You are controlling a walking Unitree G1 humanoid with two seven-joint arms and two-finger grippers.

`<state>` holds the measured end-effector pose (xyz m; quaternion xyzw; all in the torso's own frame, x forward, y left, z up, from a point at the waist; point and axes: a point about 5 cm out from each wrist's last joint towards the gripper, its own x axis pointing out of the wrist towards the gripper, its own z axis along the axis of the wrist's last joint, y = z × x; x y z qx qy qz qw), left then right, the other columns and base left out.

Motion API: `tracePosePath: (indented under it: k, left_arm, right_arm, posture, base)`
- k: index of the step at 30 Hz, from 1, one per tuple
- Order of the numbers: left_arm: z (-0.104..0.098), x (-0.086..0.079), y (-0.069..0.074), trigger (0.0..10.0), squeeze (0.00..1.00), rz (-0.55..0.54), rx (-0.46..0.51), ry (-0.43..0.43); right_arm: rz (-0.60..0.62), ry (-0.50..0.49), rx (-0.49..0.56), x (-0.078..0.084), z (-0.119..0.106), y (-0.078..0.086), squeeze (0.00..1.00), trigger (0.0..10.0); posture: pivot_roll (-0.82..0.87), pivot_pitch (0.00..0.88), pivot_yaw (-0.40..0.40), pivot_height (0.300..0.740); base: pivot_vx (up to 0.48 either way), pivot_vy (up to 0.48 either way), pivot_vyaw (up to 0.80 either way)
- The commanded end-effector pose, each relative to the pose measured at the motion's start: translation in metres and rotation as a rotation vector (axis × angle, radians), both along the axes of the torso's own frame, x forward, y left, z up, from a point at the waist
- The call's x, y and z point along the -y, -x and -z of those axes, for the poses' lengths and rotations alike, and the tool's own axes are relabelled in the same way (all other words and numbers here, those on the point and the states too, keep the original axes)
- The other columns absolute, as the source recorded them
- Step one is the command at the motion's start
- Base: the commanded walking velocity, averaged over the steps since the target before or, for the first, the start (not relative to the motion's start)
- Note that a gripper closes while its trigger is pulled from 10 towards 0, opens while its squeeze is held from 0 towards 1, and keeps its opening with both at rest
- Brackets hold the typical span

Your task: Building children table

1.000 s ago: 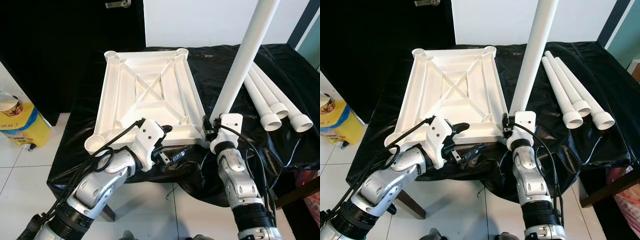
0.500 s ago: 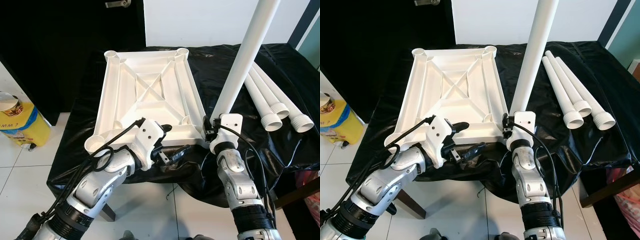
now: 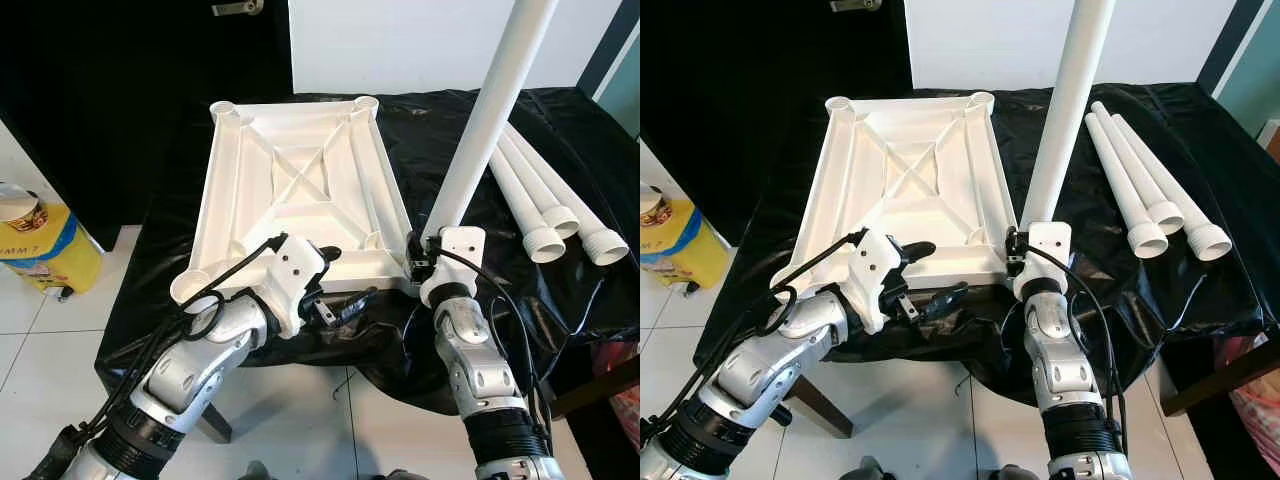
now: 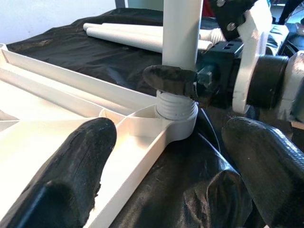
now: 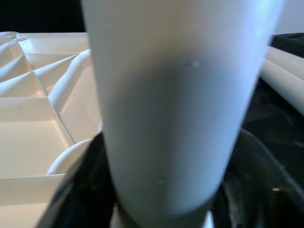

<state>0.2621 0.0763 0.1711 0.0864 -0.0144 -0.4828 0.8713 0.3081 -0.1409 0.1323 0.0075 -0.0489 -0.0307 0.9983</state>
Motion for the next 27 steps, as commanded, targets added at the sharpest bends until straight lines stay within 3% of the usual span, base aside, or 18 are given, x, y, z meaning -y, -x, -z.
tracePosePath:
  k: [1,8,9,10,15,23,27]
  left_arm:
    - [0.0,0.001,0.004,10.0,0.0,0.128,-0.005,-0.02]
    - [0.0,0.002,0.005,10.0,0.0,0.128,-0.006,-0.013]
    - [0.0,0.002,0.005,10.0,0.0,0.128,-0.007,-0.012]
    - [0.0,0.002,0.005,10.0,0.0,0.128,-0.008,-0.012]
    - [0.0,0.002,0.005,10.0,0.0,0.126,-0.01,-0.011]
    - [0.0,0.002,0.005,10.0,0.0,0.119,-0.01,-0.003]
    - [0.0,0.002,0.005,10.0,0.0,0.117,-0.009,-0.003]
  right_arm:
    - [0.046,0.0,-0.054,0.009,0.011,0.002,1.0,10.0]
    - [0.001,0.021,-0.011,0.014,0.005,0.004,1.0,10.0]
    - [-0.015,0.025,-0.003,0.015,0.003,0.004,0.23,10.0]
    - [-0.033,0.031,0.002,0.016,0.002,0.004,0.0,10.0]
    - [-0.077,0.041,0.018,0.019,0.0,0.004,0.0,10.0]
    - [-0.277,0.059,0.063,0.027,-0.01,-0.003,0.0,10.0]
    - [-0.308,0.071,0.069,0.031,-0.012,-0.006,0.0,10.0]
  posture:
    - [0.03,0.038,-0.017,0.74]
    - [0.02,0.045,-0.019,0.74]
    - [0.02,0.046,-0.019,0.74]
    - [0.03,0.045,-0.021,0.74]
    - [0.03,0.048,-0.024,0.74]
    - [0.03,0.048,-0.027,0.74]
    - [0.03,0.048,-0.028,0.74]
  base:
    - [0.0,0.0,0.0]
    - [0.0,0.0,0.0]
    - [0.0,0.0,0.0]
    - [0.0,0.0,0.0]
    - [0.0,0.0,0.0]
    - [0.0,0.0,0.0]
    - [0.0,0.0,0.0]
